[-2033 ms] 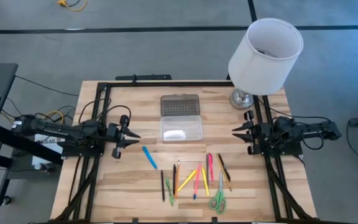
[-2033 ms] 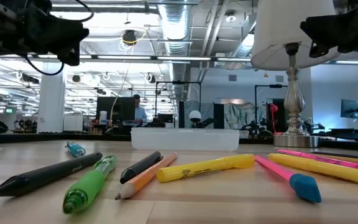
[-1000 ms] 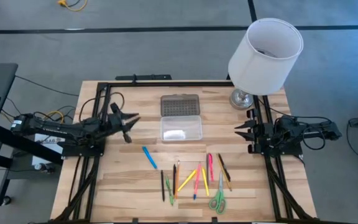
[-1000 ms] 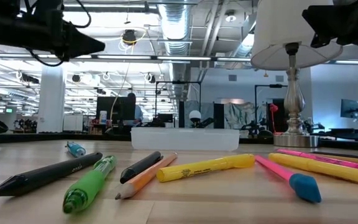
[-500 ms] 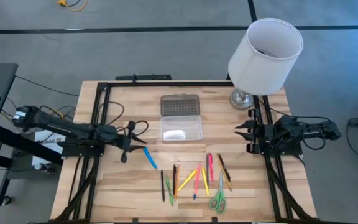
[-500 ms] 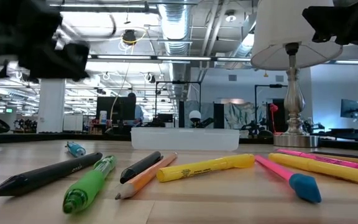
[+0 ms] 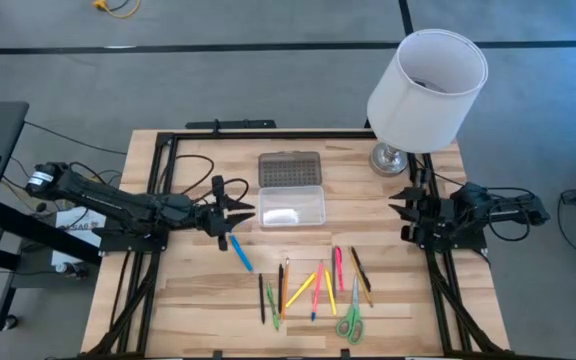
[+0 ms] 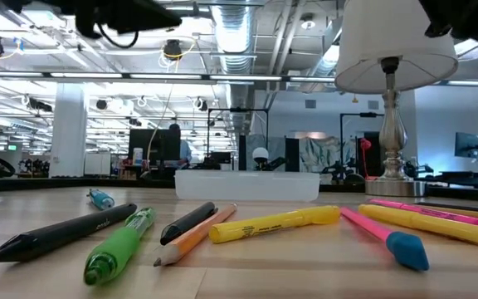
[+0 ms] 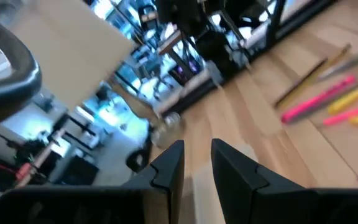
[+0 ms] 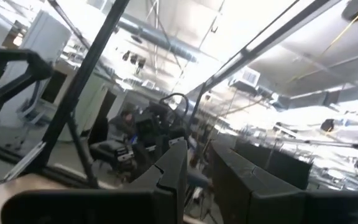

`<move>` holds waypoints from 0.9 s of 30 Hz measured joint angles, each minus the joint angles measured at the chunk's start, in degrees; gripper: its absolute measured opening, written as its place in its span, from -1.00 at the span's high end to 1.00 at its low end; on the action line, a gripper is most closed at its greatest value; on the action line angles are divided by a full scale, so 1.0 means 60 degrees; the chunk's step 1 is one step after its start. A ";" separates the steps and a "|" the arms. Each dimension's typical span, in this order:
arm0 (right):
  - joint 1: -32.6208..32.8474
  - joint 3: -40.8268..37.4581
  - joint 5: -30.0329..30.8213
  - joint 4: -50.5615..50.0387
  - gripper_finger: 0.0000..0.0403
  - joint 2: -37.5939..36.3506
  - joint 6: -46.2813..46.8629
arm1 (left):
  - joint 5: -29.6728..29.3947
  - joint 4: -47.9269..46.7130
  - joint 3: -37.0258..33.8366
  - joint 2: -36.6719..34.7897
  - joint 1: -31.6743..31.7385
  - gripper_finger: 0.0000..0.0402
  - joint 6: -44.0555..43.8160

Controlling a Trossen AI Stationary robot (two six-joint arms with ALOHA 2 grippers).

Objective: Pick & place school supplies into a supply box
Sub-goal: Put the blue pen into the gray supply box

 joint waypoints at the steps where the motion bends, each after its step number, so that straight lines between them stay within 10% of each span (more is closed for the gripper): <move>1: 0.0000 0.0151 0.0000 0.0033 0.67 0.0038 0.0000 | 0.0038 -0.0004 0.0127 0.0000 -0.0025 0.62 0.0145; 17: -0.0004 0.3891 0.0000 -0.0115 0.67 0.4721 -0.0497 | -0.0579 -0.0120 0.0512 0.0000 -0.0131 0.62 0.0272; 27: 0.0051 0.6836 0.0901 -0.4079 0.67 0.7887 0.0088 | 0.0009 -0.1795 0.0516 0.0000 -0.0998 0.62 0.0243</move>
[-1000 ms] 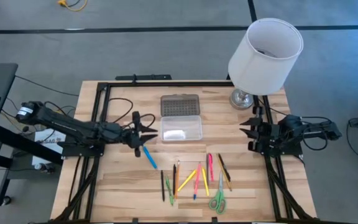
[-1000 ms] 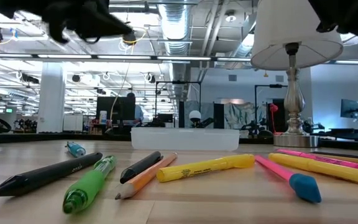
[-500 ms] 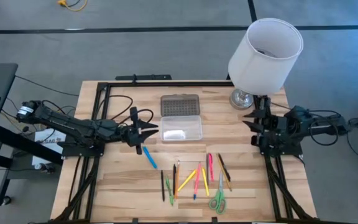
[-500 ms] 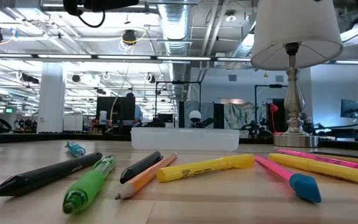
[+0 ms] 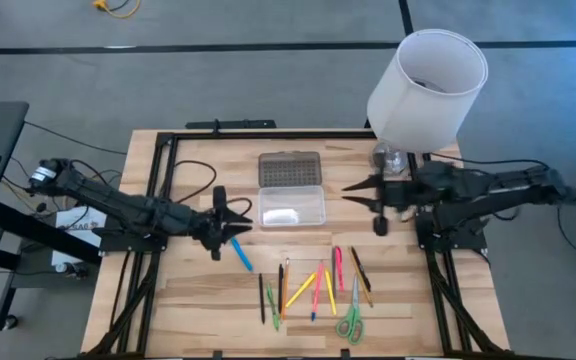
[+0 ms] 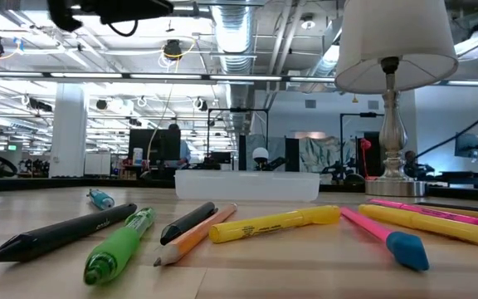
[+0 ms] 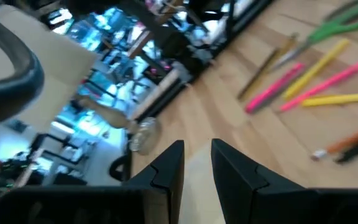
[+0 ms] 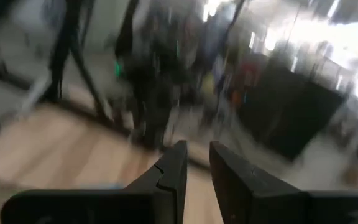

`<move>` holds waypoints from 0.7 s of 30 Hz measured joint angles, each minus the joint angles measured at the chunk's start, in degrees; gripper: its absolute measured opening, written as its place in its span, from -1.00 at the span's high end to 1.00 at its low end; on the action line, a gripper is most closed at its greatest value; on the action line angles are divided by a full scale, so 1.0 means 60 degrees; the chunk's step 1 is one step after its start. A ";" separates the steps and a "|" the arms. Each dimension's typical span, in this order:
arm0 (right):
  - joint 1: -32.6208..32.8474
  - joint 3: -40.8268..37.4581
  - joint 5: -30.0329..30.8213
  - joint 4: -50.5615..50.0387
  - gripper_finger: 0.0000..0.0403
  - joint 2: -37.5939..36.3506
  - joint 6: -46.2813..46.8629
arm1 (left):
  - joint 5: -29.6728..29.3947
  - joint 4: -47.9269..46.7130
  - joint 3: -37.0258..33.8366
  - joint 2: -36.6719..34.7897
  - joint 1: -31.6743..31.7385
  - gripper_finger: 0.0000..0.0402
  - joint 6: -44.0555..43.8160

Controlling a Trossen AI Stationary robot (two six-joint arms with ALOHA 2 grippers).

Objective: Pick & place school supplies into a supply box
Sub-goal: Put the blue pen into the gray supply box

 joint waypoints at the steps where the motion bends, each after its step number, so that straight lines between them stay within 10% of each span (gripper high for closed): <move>1: 0.0050 0.0258 0.0218 -0.0245 0.67 0.0361 0.0073 | -0.0004 -0.0158 0.0000 0.0000 -0.0137 0.62 -0.0127; 21: 0.1407 0.3817 0.2862 -0.4810 0.67 0.5304 0.3161 | -0.0265 -0.3304 0.0000 0.0000 -0.1605 0.62 -0.1843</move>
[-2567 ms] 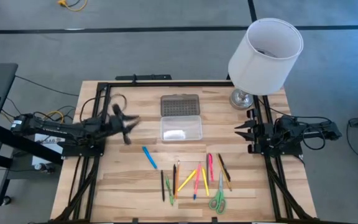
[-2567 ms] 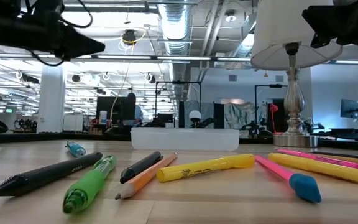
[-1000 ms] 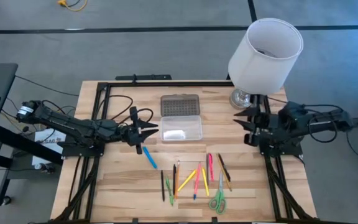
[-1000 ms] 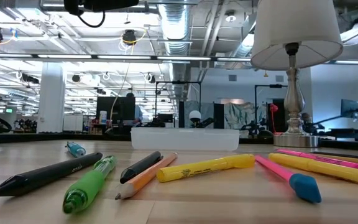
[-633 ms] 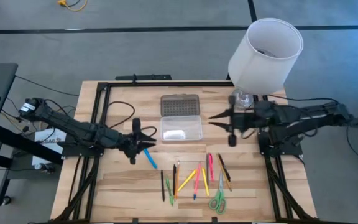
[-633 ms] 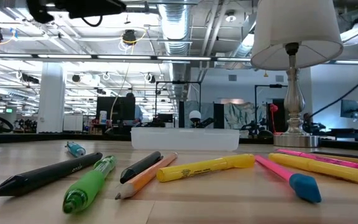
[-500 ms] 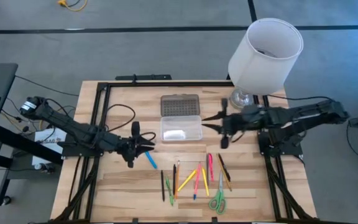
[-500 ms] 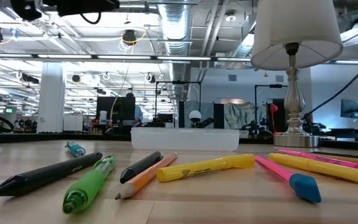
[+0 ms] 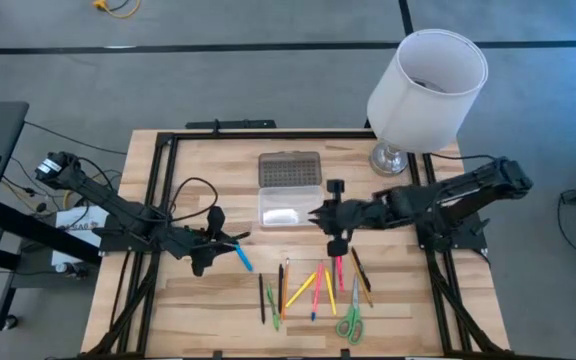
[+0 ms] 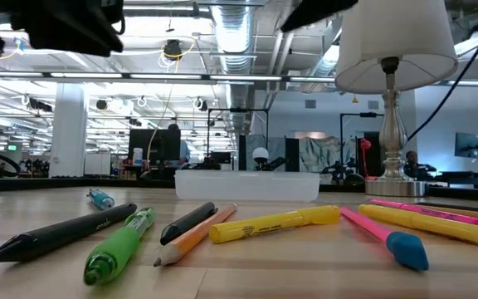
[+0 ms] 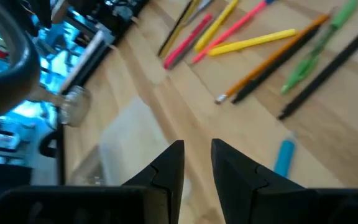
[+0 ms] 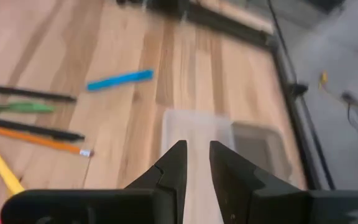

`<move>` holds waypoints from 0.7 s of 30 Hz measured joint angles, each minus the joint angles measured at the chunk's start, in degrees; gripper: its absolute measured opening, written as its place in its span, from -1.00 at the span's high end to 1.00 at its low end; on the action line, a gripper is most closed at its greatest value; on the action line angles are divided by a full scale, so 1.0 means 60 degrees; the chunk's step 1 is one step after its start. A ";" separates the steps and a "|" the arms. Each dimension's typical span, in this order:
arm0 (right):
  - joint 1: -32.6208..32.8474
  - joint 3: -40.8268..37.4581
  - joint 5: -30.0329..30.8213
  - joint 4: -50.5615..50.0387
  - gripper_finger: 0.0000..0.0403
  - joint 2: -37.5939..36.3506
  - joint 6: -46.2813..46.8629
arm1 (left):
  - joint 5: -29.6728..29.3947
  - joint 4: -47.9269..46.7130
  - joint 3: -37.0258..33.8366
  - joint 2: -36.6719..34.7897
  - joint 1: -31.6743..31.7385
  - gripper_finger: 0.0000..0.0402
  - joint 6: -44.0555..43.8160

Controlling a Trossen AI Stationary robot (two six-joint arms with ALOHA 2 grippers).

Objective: Pick & place school supplies into a supply box
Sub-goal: Put the blue pen into the gray supply box

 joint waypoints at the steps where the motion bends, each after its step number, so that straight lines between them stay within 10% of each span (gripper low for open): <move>1: 0.0079 0.0000 0.0130 -0.0165 0.67 0.0110 0.0303 | 0.0041 -0.0082 0.0000 0.0000 -0.0043 0.62 -0.0149; 11: 0.1611 -0.0669 0.2682 -0.0858 0.67 0.0855 0.3097 | 0.0194 -0.0447 -0.0441 0.0004 -0.0365 0.62 -0.1664; 21: 0.2374 -0.1962 0.3190 0.0602 0.67 0.0855 0.3687 | 0.0350 0.0639 -0.1575 0.0004 -0.0362 0.62 -0.2182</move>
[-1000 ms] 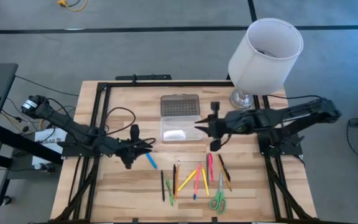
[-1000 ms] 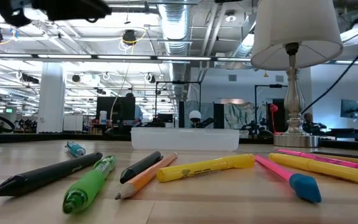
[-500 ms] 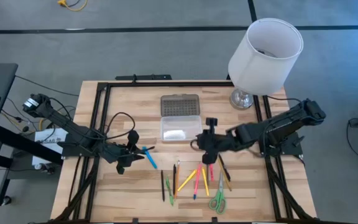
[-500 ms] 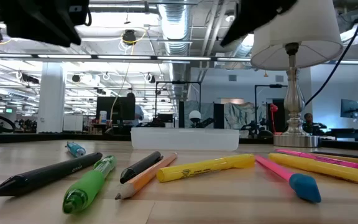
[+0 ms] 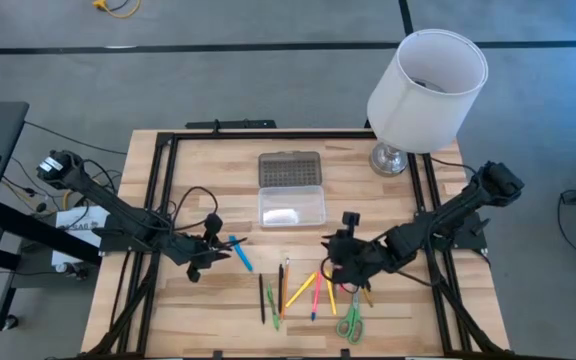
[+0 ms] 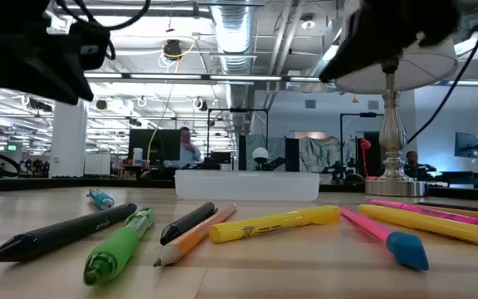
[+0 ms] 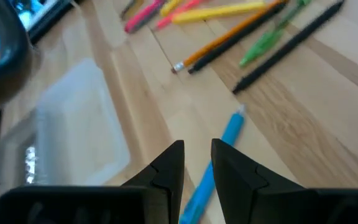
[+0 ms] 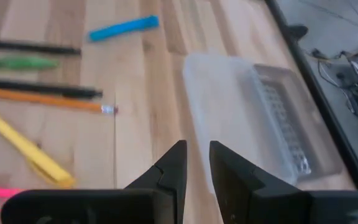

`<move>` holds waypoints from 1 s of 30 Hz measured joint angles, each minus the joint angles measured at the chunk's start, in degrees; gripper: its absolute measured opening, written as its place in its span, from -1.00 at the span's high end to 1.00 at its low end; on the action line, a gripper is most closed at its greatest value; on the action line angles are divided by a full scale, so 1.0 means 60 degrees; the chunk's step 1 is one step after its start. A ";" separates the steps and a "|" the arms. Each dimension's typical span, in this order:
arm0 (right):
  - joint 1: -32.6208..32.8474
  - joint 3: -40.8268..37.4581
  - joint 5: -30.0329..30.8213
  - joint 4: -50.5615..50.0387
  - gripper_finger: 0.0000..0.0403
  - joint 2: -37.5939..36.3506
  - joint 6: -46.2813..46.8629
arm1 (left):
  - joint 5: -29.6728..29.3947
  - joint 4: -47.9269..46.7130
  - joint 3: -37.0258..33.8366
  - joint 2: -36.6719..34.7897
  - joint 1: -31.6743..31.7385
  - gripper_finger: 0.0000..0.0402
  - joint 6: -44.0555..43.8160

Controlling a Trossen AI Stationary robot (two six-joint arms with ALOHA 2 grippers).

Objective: Pick & place school supplies into a supply box
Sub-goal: Put the blue pen into the gray supply box

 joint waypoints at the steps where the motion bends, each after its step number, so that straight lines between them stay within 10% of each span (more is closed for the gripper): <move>1: 0.0001 -0.0079 0.0202 -0.0019 0.67 -0.0004 0.0181 | 0.0131 0.0040 -0.0074 0.0000 0.0000 0.62 -0.0055; 30: 0.1002 -0.1291 0.1528 0.0888 0.67 -0.0331 0.1081 | 0.2126 0.0447 0.1148 0.4425 0.1744 0.52 -0.0217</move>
